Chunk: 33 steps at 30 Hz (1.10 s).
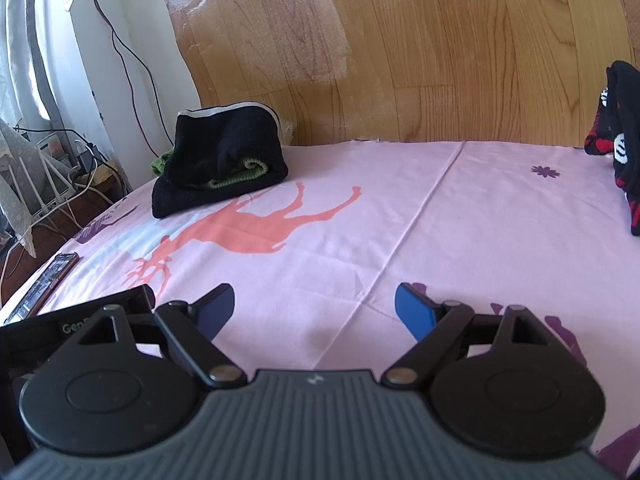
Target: Fold small clothes
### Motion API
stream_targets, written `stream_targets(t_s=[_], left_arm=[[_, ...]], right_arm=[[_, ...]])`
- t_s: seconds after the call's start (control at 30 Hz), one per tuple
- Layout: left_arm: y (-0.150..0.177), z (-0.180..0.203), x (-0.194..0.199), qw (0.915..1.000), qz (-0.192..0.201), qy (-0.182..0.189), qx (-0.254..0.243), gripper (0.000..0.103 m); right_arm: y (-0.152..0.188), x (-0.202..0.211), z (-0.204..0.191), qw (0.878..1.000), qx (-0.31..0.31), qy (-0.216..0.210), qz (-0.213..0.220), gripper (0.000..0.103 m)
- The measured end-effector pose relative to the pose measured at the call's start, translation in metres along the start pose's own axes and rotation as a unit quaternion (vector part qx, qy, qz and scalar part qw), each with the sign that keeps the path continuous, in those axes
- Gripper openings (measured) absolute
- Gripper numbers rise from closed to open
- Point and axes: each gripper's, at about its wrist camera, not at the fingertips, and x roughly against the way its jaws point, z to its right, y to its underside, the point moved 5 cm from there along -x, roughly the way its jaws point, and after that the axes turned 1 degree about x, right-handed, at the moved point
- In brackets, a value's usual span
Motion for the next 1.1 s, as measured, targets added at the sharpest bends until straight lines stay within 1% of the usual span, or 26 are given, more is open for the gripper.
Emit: stream_targets(t_s=[0.27, 0.63, 1.1], left_arm=[[0.0004, -0.0004, -0.0003, 0.9999, -0.006, 0.008, 0.005, 0.103], [0.0008, 0.0003, -0.0009, 1.0000, -0.007, 0.001, 0.000, 0.103], [0.0007, -0.0005, -0.0012, 1.0000, -0.008, 0.002, -0.002, 0.103]], right_arm=[[-0.0001, 0.0001, 0.0012, 1.000, -0.001, -0.002, -0.001, 0.089], [-0.0001, 0.0000, 0.0015, 1.000, -0.001, -0.002, -0.002, 0.089], [0.0000, 0.0002, 0.0018, 1.000, -0.001, -0.003, -0.002, 0.089]])
